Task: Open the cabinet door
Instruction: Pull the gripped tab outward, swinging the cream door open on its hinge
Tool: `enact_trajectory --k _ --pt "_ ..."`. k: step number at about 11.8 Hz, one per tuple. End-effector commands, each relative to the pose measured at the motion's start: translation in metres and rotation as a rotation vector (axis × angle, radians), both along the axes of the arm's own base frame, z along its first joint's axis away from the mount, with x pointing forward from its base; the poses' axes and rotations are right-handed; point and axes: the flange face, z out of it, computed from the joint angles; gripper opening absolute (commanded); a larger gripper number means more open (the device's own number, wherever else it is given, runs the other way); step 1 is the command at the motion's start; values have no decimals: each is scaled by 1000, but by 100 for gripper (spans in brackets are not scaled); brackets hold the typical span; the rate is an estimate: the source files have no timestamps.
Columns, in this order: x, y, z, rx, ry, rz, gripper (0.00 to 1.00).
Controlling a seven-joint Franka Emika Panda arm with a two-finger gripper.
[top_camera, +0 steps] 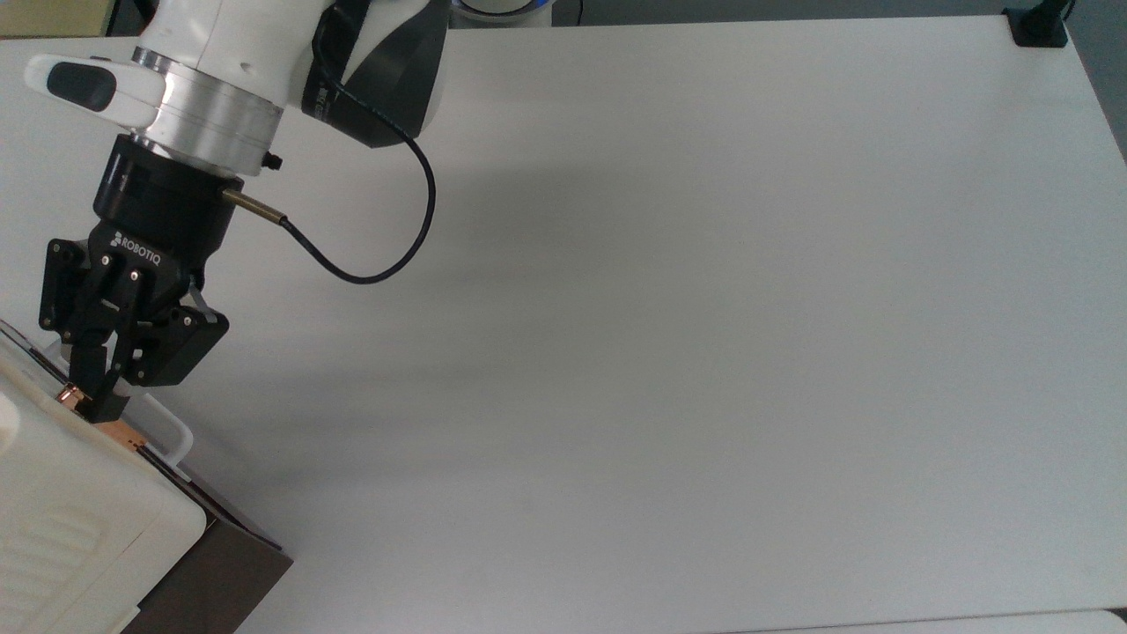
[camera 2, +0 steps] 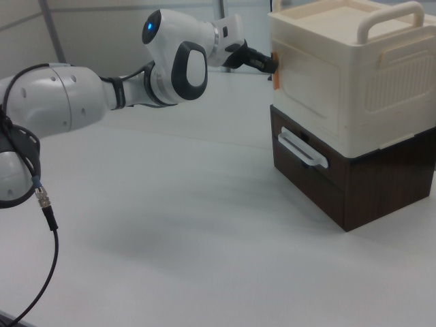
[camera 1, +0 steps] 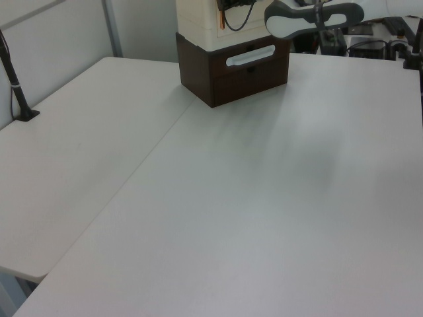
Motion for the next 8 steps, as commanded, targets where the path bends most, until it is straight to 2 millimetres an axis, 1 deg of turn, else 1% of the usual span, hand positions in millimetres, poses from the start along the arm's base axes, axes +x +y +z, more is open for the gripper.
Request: enact_trajectory --k 1,2,3,4,5,6,7,8 --pt "-51 31 26 83 131 107 0" --pt "-60 36 30 116 178 112 0" --pt "-67 40 29 136 239 123 0" --pt "-74 37 30 166 302 145 0" --pt "-84 29 36 194 373 188 0" --pt "-102 20 49 229 448 251 5" --pt "-122 12 61 249 535 318 23" --pt "-136 5 65 266 612 344 56"
